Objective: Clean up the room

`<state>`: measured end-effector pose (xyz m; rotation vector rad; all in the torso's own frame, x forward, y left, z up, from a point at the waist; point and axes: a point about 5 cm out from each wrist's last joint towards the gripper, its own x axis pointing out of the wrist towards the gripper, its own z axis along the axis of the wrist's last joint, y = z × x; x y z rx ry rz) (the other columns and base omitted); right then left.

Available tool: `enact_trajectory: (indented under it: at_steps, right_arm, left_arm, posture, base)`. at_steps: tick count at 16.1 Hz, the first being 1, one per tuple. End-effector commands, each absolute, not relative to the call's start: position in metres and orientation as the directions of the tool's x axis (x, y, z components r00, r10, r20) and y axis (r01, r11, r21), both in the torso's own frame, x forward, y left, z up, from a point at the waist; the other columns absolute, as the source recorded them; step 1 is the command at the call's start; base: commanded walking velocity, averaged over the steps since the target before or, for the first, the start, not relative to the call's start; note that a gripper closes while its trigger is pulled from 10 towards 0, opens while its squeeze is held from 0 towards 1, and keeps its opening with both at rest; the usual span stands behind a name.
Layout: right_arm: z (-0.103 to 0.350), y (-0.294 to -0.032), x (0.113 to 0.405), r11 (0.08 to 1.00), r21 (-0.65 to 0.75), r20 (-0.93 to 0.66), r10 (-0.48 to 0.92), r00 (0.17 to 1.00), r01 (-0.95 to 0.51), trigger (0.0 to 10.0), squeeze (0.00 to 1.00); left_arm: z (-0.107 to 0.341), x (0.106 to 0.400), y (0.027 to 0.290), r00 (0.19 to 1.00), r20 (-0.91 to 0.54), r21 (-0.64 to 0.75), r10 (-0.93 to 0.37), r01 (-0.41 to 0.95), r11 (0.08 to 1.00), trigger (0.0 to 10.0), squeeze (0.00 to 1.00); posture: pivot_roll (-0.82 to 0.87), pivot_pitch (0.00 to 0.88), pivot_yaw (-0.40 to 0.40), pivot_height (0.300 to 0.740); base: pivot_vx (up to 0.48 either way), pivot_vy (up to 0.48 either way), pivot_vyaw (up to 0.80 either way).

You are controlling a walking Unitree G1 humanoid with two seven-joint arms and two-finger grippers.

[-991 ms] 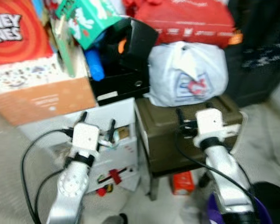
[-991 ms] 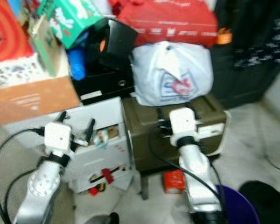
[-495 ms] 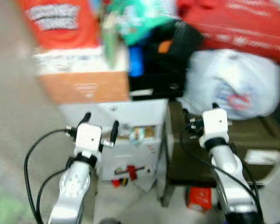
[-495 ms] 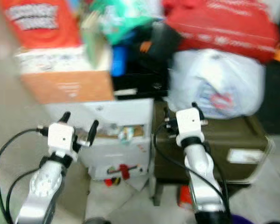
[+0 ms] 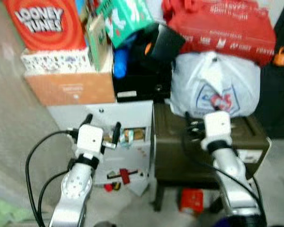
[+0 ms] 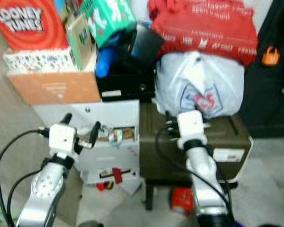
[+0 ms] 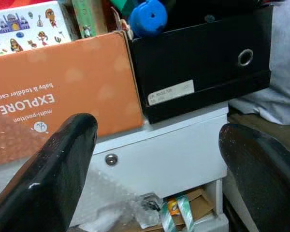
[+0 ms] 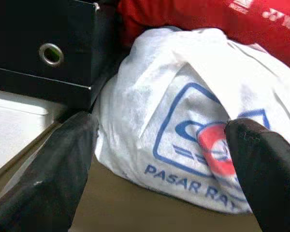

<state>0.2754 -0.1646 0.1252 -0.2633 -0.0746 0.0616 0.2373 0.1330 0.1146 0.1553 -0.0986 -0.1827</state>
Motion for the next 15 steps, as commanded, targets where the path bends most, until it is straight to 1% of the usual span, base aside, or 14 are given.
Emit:
enact_trajectory:
  at_steps: [1,3,8,15]
  right_arm:
    - [0.1271,-0.1562,0.2779,0.966,-0.249,0.071,0.095,0.993,-0.074,10.0,0.00]
    - [0.1269,-0.1555,0.2780,0.965,-0.249,0.071,0.096,0.993,-0.076,10.0,0.00]
    - [0.1265,-0.1554,0.2777,0.963,-0.257,0.071,0.100,0.992,-0.079,10.0,0.00]
    - [0.1257,-0.1557,0.2782,0.963,-0.257,0.068,0.100,0.993,-0.079,10.0,0.00]
  left_arm:
    - [0.1158,0.2388,0.1384,0.981,0.080,0.172,-0.174,0.159,0.972,10.0,0.00]
    - [0.1157,0.2389,0.1387,0.982,0.079,0.173,-0.173,0.157,0.972,10.0,0.00]
    - [0.1153,0.2402,0.1407,0.984,0.085,0.154,-0.154,0.140,0.978,10.0,0.00]
    - [0.1169,0.2405,0.1475,0.990,0.104,0.196,-0.093,0.071,0.978,10.0,0.00]
  posture:
    - [-0.07,0.000,0.013,0.740]
    - [-0.07,0.000,0.014,0.740]
    - [-0.07,0.000,0.016,0.740]
    - [-0.07,0.000,0.016,0.740]
  base:
    - [0.000,-0.480,0.00]
    - [0.000,-0.349,0.00]
    - [0.000,0.000,0.00]
    - [0.000,0.000,0.80]
